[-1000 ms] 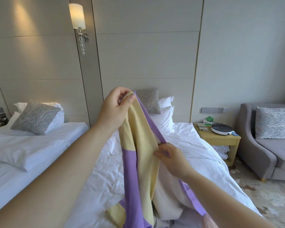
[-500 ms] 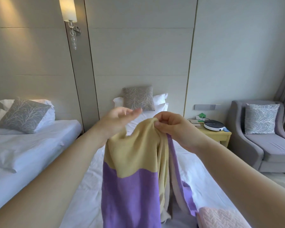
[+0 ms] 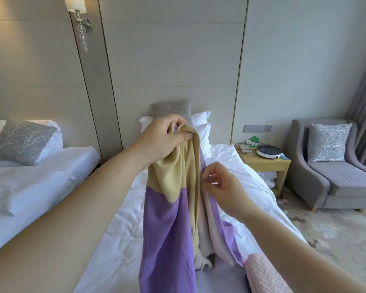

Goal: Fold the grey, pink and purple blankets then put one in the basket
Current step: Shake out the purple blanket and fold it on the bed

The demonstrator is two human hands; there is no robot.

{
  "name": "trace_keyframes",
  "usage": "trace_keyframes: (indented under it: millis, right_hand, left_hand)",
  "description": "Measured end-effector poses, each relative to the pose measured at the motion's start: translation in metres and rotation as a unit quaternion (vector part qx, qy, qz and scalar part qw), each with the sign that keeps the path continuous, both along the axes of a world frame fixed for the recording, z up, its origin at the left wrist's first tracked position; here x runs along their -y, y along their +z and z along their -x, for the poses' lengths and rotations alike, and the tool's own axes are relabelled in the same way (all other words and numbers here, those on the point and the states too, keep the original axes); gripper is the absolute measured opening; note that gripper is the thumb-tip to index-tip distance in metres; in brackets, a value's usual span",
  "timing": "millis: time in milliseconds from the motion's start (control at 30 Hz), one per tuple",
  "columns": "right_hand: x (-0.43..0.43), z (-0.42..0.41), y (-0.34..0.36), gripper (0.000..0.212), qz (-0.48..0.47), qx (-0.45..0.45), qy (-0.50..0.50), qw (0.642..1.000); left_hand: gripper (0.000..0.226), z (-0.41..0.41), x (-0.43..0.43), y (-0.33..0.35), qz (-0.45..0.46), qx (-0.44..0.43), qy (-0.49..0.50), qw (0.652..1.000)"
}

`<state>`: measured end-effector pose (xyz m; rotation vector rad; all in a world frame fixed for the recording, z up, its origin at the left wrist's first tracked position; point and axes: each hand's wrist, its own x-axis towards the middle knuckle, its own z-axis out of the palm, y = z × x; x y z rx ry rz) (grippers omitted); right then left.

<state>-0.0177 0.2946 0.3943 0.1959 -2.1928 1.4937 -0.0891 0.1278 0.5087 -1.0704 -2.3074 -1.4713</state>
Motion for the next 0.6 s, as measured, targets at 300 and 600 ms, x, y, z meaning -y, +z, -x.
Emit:
trace_keyframes:
  millis: [300, 600]
  right_hand:
    - [0.011, -0.003, -0.03, 0.007, -0.148, -0.046, -0.115, 0.981]
    - [0.021, 0.017, -0.044, 0.004, -0.15, 0.009, -0.136, 0.979]
  left_hand:
    - [0.006, 0.0, -0.001, 0.015, -0.11, 0.003, 0.035, 0.993]
    - [0.007, -0.004, 0.002, 0.019, -0.14, 0.0, 0.041, 0.989]
